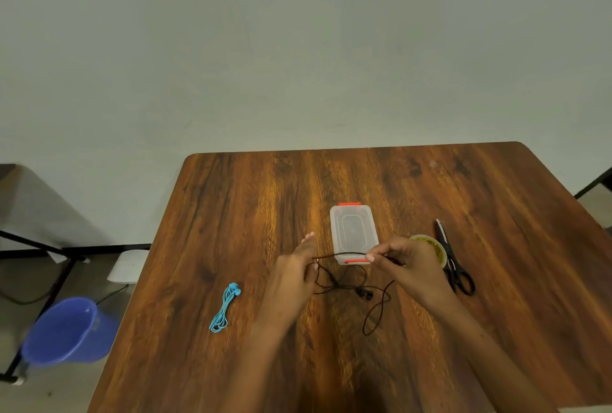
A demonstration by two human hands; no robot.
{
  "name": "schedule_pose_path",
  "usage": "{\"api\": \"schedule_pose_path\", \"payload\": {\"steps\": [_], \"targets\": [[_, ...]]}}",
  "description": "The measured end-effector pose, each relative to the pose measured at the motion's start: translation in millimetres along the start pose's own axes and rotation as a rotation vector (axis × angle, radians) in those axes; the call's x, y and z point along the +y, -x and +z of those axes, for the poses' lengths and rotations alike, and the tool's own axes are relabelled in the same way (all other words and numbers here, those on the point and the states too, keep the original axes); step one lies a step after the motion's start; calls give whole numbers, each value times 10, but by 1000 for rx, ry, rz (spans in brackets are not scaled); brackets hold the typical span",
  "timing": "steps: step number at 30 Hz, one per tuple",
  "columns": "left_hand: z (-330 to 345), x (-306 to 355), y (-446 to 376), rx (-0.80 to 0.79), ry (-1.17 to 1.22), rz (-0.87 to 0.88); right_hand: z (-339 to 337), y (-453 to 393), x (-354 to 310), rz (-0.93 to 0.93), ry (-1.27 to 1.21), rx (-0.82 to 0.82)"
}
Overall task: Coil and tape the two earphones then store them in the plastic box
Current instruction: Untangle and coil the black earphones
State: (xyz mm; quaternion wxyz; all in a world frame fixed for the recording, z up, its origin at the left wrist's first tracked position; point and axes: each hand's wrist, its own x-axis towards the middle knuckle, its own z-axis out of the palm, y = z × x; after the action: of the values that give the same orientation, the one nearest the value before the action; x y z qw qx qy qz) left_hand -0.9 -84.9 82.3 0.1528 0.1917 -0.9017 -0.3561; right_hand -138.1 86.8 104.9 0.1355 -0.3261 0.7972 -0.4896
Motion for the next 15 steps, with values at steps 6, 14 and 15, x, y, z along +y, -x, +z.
{"api": "schedule_pose_path", "payload": {"steps": [6, 14, 15], "targets": [[69, 307, 2, 20, 196, 196, 144, -75, -161, -111, 70, -92], [-14, 142, -30, 128, 178, 209, -3, -49, 28, 22, -108, -113], [-28, 98, -27, 152, 180, 192, -54, -37, 83, 37, -124, -92]]}}
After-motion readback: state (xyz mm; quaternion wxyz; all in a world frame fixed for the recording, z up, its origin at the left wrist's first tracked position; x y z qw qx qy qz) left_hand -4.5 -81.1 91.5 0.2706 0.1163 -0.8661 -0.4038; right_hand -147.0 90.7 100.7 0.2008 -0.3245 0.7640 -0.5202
